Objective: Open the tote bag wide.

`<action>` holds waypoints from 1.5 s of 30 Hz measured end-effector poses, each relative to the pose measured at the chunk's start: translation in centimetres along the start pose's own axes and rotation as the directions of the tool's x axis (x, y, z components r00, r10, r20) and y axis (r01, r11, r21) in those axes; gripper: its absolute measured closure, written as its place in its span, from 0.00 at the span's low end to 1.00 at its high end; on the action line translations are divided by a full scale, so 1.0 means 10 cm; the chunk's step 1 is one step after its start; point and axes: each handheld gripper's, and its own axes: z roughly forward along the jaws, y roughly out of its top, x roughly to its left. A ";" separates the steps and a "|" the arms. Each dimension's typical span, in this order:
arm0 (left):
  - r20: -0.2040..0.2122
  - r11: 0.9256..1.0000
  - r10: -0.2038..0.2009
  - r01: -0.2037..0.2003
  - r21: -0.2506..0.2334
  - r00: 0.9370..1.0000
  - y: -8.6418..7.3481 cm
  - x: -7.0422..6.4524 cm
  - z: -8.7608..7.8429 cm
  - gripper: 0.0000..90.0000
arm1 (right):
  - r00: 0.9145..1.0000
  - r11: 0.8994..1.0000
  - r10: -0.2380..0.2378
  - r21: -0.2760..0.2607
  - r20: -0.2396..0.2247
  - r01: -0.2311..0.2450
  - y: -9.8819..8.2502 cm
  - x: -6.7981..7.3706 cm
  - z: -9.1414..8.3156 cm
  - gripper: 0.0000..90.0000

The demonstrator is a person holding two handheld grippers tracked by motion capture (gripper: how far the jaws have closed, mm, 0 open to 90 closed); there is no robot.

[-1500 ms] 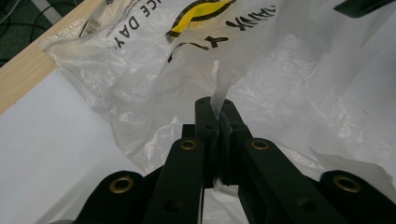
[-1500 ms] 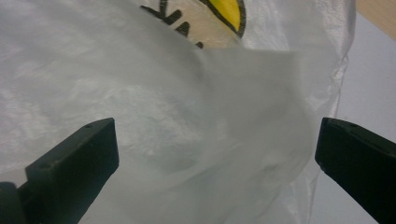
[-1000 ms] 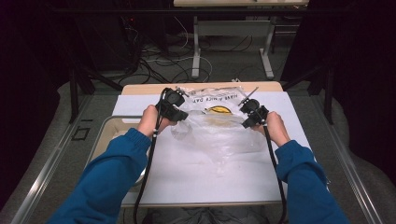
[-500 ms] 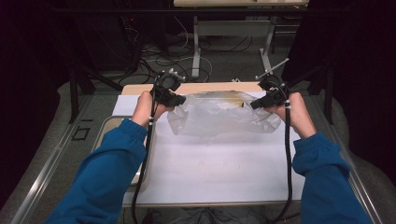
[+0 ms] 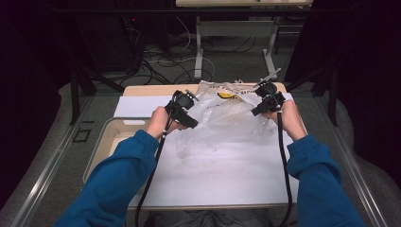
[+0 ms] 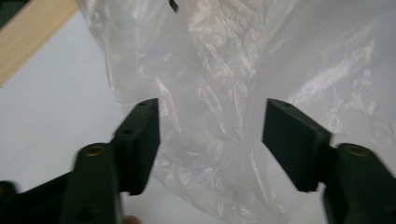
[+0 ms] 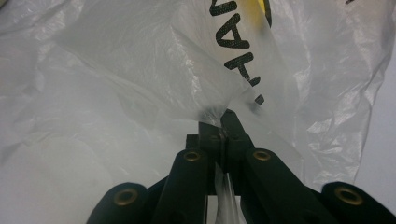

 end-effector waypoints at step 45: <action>-0.117 0.987 0.031 -0.049 -0.156 0.993 0.15 0.12 -0.41 0.99 | 0.982 0.981 -0.191 0.046 0.012 0.190 -0.06 0.23 0.23 0.91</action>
